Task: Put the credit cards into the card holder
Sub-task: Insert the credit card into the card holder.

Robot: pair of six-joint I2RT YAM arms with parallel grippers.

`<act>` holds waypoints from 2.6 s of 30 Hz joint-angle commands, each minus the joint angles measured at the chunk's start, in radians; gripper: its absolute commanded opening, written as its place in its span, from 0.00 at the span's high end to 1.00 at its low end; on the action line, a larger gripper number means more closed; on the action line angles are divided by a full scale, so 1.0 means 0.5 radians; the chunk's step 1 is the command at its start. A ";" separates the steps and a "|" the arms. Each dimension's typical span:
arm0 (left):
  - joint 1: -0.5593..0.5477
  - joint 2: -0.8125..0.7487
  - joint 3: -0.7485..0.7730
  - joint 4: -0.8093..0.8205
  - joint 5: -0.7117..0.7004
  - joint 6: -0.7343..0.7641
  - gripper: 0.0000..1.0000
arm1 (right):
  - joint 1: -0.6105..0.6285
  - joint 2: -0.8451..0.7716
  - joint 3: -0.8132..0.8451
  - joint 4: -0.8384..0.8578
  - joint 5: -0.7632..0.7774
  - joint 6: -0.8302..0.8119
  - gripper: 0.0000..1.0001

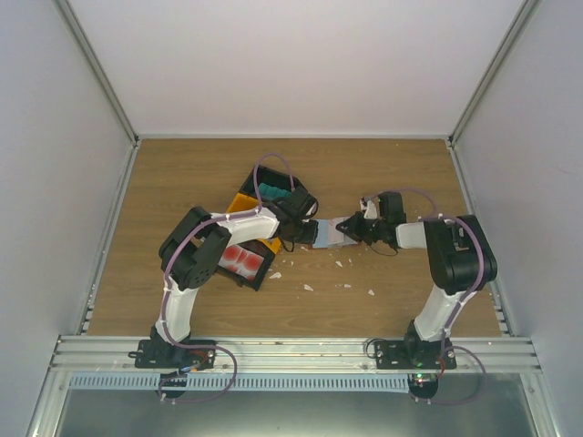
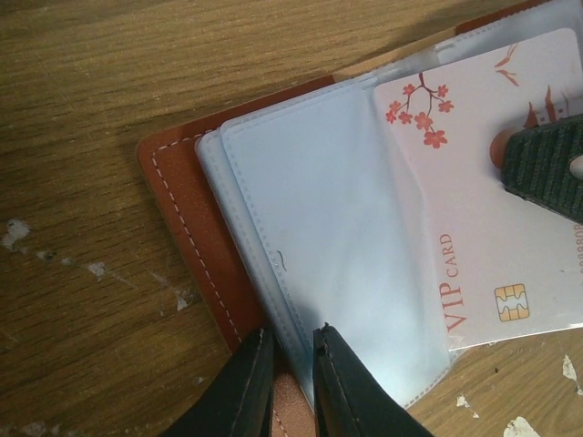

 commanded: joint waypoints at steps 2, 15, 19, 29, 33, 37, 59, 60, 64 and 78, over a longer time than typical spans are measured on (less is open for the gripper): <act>-0.024 0.109 0.020 -0.071 -0.027 0.047 0.83 | 0.047 0.117 -0.048 -0.010 -0.022 0.040 0.99; -0.030 0.113 0.033 -0.102 -0.101 0.015 0.85 | 0.058 -0.068 -0.123 -0.195 0.284 0.096 0.99; -0.028 0.126 0.044 -0.103 -0.093 0.006 0.86 | 0.056 -0.113 -0.149 -0.251 0.330 0.123 1.00; -0.028 0.156 0.089 -0.105 -0.064 0.029 0.87 | 0.060 0.053 -0.133 -0.146 0.111 0.112 1.00; -0.030 0.168 0.103 -0.104 -0.038 0.048 0.87 | 0.067 0.124 -0.135 -0.067 0.026 0.111 0.99; -0.029 0.173 0.106 -0.103 -0.022 0.060 0.86 | 0.074 0.132 -0.124 -0.014 -0.013 0.103 0.99; -0.030 0.157 0.083 -0.091 0.045 0.085 0.86 | 0.168 0.007 -0.158 0.140 0.162 0.098 0.82; -0.030 0.154 0.082 -0.089 0.047 0.085 0.86 | 0.169 -0.043 -0.159 0.094 0.226 0.085 0.79; -0.030 0.150 0.084 -0.092 0.068 0.089 0.86 | 0.170 -0.215 -0.122 -0.126 0.355 0.014 0.61; -0.033 0.173 0.111 -0.098 0.306 0.122 0.82 | 0.259 -0.387 -0.094 -0.638 0.633 -0.046 0.40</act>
